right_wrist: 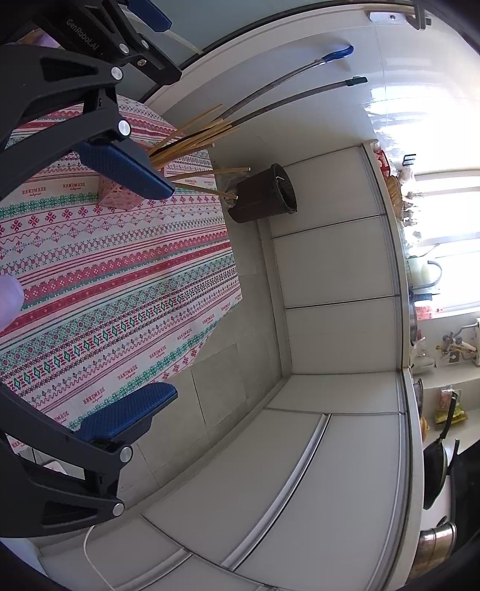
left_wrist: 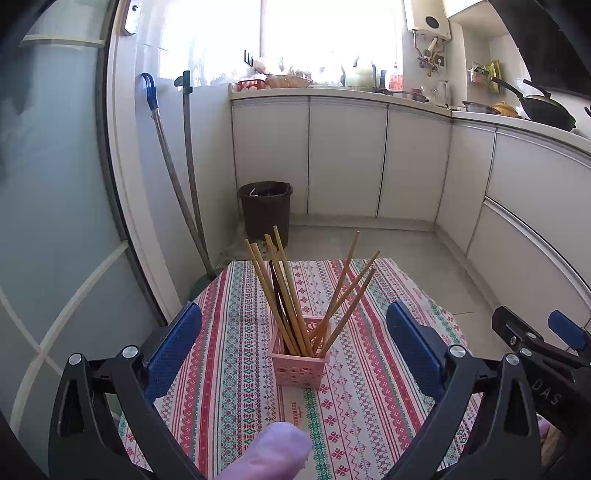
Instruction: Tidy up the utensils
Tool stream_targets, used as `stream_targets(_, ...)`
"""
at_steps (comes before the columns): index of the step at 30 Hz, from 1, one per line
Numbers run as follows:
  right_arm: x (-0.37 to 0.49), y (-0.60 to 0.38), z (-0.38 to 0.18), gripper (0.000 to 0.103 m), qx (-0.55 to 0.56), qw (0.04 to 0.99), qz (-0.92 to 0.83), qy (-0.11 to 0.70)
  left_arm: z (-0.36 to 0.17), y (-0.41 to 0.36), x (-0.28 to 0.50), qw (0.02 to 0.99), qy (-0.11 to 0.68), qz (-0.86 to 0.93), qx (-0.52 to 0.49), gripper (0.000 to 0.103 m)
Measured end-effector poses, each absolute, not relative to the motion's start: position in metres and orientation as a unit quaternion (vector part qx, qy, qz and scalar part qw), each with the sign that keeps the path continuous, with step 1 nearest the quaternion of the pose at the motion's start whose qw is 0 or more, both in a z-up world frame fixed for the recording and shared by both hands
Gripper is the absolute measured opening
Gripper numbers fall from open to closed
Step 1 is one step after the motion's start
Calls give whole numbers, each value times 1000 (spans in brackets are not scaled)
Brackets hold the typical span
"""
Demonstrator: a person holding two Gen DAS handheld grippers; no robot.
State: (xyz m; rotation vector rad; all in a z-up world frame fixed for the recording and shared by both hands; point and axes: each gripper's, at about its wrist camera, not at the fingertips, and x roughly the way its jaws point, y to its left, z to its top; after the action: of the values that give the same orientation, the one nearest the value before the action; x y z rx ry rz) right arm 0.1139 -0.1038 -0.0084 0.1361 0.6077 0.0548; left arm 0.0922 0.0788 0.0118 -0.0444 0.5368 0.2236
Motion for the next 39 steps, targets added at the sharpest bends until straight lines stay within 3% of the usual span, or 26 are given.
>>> stream_targets(39, 117, -103, -12, 96, 64, 949, 28, 306, 10, 81, 94, 956, 268, 114, -21, 96)
